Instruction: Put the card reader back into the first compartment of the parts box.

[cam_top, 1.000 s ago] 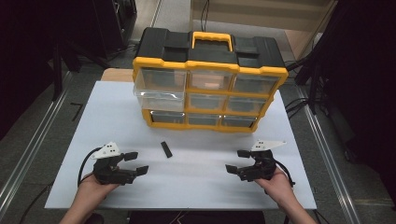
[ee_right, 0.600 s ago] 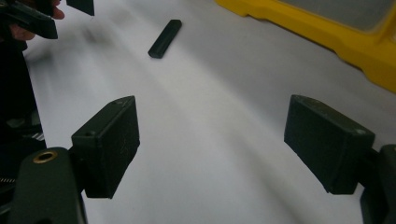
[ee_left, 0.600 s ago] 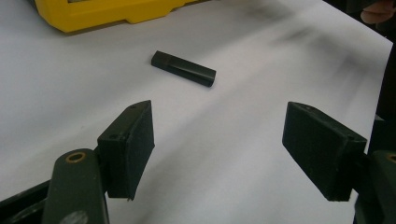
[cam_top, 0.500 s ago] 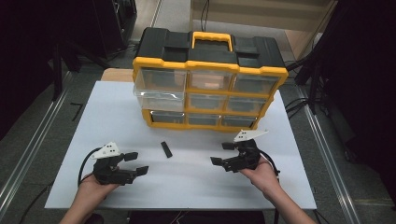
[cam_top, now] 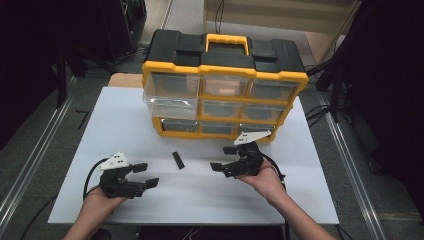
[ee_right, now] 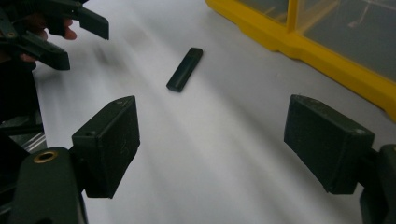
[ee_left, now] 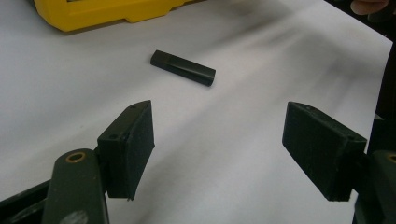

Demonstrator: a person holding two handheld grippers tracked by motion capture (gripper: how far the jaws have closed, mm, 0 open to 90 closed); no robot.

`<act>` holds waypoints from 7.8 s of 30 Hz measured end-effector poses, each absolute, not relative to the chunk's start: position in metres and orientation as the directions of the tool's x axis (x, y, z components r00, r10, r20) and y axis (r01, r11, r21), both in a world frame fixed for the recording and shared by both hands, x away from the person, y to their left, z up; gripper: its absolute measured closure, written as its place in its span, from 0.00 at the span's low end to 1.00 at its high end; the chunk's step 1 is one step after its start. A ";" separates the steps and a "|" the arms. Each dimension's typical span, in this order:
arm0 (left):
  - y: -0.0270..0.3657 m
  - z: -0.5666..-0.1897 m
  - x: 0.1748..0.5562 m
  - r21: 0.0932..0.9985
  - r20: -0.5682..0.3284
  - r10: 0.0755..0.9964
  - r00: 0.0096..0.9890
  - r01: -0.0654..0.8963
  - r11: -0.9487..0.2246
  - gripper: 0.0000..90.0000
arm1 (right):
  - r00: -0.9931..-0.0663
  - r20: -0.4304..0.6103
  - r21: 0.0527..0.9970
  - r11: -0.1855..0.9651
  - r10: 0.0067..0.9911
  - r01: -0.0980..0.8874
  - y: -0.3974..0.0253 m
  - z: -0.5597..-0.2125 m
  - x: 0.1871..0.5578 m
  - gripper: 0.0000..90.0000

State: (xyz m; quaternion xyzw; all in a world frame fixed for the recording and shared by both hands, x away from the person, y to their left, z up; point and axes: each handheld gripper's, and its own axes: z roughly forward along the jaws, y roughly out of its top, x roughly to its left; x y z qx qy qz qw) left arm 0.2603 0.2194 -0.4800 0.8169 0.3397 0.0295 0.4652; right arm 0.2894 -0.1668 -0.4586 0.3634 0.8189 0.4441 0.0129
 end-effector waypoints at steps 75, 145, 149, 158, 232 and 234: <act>0.216 -0.480 0.258 0.777 -0.258 0.569 0.781 0.518 -0.358 0.29 | -0.768 0.115 0.612 0.564 0.630 0.555 -0.028 -0.501 0.335 0.70; 0.217 -0.480 0.258 0.775 -0.254 0.571 0.781 0.517 -0.363 0.29 | -0.931 0.244 0.652 0.665 0.272 0.365 -0.143 -0.370 0.328 0.79; 0.217 -0.480 0.259 0.774 -0.258 0.573 0.778 0.521 -0.359 0.29 | -0.933 0.241 0.657 0.662 0.268 0.360 -0.147 -0.360 0.331 0.79; 0.217 -0.480 0.259 0.776 -0.260 0.570 0.779 0.520 -0.357 0.29 | -0.938 0.225 0.664 0.662 0.264 0.346 -0.154 -0.341 0.334 0.79; 0.218 -0.479 0.258 0.781 -0.262 0.563 0.784 0.515 -0.354 0.29 | -0.940 0.184 0.708 0.625 0.288 0.330 -0.123 -0.199 0.380 0.79; 0.218 -0.479 0.258 0.781 -0.261 0.563 0.784 0.514 -0.354 0.29 | -0.938 0.186 0.703 0.628 0.292 0.334 -0.119 -0.198 0.382 0.79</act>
